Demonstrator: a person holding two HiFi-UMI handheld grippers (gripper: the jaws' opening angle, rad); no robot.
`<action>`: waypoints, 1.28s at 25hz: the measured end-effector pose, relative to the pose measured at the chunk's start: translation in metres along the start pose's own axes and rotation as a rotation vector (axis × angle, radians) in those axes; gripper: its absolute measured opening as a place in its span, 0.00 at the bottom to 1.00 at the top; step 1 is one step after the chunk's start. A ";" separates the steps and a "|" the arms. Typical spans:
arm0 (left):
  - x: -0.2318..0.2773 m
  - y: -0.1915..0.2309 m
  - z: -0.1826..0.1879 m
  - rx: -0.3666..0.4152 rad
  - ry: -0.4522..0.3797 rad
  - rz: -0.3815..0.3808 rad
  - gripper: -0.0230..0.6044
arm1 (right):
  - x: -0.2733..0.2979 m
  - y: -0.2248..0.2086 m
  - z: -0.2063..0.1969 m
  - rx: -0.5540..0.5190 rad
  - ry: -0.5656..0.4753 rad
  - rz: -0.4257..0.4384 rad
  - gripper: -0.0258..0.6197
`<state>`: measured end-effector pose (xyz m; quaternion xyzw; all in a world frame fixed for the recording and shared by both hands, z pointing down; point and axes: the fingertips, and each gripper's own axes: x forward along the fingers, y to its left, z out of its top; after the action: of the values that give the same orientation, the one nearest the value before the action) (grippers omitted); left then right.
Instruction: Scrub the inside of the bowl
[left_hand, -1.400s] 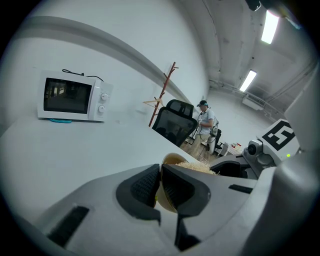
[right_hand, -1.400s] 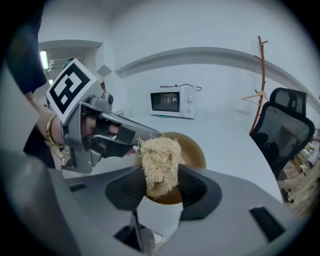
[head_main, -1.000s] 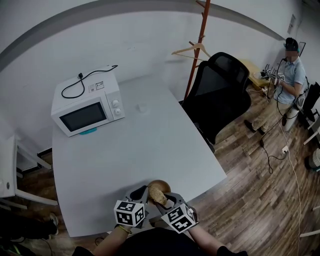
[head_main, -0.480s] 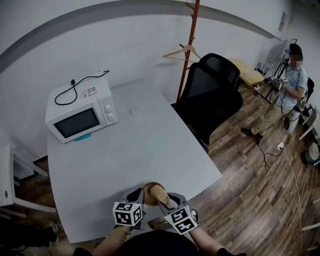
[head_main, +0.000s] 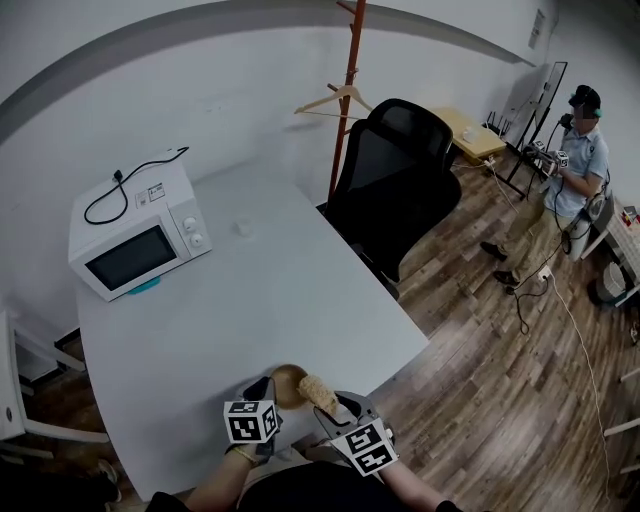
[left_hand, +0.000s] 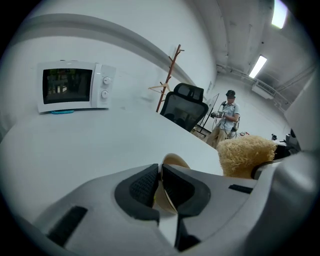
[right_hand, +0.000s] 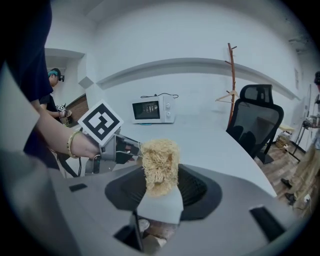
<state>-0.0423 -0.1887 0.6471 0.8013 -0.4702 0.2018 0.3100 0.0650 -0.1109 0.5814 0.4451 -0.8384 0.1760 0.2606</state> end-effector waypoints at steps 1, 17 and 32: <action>0.002 0.002 -0.002 0.001 0.006 0.007 0.09 | -0.002 -0.001 -0.002 0.005 0.001 -0.008 0.31; 0.022 0.014 -0.014 0.029 0.064 0.019 0.18 | -0.017 -0.006 -0.015 0.059 -0.008 -0.090 0.31; -0.034 0.013 0.023 0.012 -0.078 -0.062 0.22 | -0.001 0.010 0.008 0.084 -0.080 -0.122 0.31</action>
<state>-0.0687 -0.1881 0.6135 0.8246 -0.4557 0.1636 0.2927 0.0550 -0.1088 0.5734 0.5125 -0.8115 0.1766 0.2182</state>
